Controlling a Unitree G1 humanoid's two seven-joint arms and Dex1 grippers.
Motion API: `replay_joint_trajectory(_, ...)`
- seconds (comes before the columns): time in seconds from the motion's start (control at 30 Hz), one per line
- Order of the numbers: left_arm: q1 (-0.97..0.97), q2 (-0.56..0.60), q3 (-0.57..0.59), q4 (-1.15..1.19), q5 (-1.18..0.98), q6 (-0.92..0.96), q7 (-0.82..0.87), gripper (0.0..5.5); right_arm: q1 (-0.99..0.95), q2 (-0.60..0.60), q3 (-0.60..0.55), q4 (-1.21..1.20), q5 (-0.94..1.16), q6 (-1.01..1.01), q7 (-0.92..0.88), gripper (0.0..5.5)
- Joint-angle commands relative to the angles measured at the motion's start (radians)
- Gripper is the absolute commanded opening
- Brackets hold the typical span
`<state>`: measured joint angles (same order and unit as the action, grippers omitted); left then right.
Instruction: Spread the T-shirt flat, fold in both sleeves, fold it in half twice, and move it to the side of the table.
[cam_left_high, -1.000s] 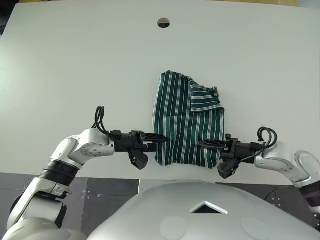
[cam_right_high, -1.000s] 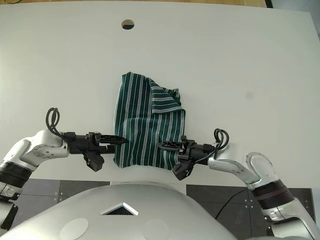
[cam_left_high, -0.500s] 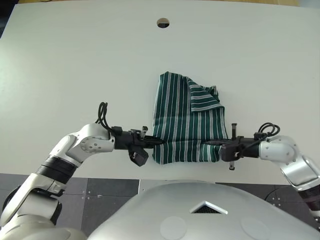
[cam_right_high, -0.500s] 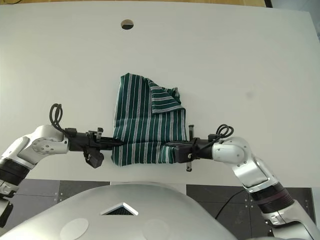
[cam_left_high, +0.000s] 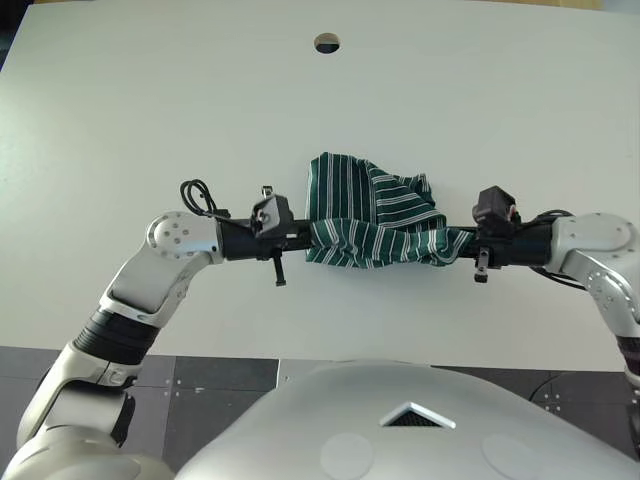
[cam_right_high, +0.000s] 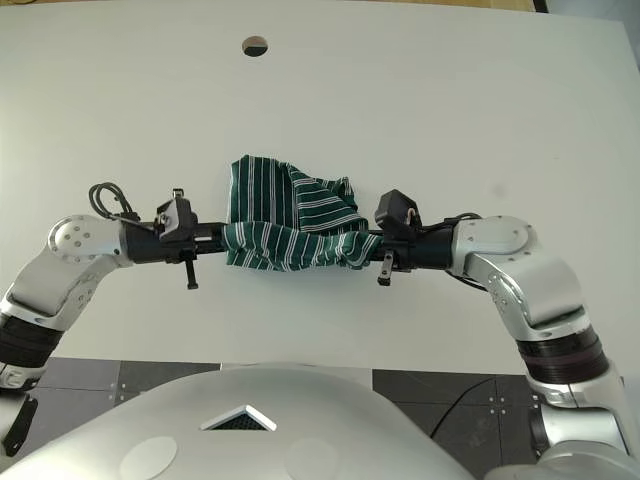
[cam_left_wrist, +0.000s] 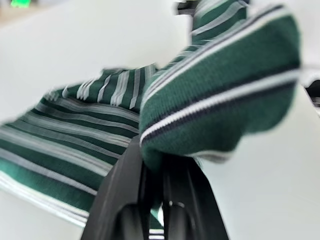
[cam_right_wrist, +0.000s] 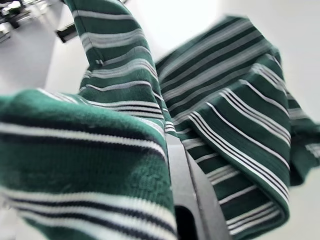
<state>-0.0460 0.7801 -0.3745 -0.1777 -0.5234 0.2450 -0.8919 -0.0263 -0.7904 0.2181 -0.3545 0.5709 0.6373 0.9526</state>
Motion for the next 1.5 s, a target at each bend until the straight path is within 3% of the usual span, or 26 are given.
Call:
replay_joint_trajectory(0.03, -0.067, -0.068, 0.046, -0.026, -0.055, 0.298, 0.132, 0.11, -0.106, 0.076, -0.017, 0.067, 0.001, 0.153, -0.118, 0.13)
replay_joint_trajectory(0.17, -0.100, -0.126, 0.083, -0.016, -0.062, 0.453, 0.206, 0.11, -0.187, 0.145, -0.032, 0.155, -0.017, 0.231, -0.201, 0.13)
replay_joint_trajectory(0.47, -0.153, -0.223, 0.152, 0.135, 0.006, 0.536, 0.282, 0.11, -0.294, 0.252, -0.104, 0.359, 0.030, 0.435, -0.274, 0.13)
replay_joint_trajectory(0.8, -0.192, -0.347, 0.262, 0.254, 0.006, 0.576, 0.339, 1.56, -0.342, 0.342, -0.188, 0.461, 0.042, 0.485, -0.337, 1.93)
replay_joint_trajectory(1.0, -0.224, -0.412, 0.367, 0.303, -0.024, 0.589, 0.366, 1.56, -0.383, 0.395, -0.321, 0.547, 0.037, 0.452, -0.414, 1.93)
replay_joint_trajectory(1.17, -0.259, -0.438, 0.488, 0.355, -0.050, 0.565, 0.394, 1.56, -0.368, 0.362, -0.377, 0.510, 0.035, 0.405, -0.405, 1.93)
replay_joint_trajectory(1.33, -0.253, -0.450, 0.548, 0.348, -0.054, 0.497, 0.374, 1.56, -0.318, 0.349, -0.319, 0.413, -0.106, 0.106, -0.392, 1.93)
replay_joint_trajectory(1.5, -0.202, -0.457, 0.556, 0.248, -0.046, 0.391, 0.341, 1.01, -0.215, 0.353, -0.044, 0.170, -0.395, -0.249, -0.410, 1.08)
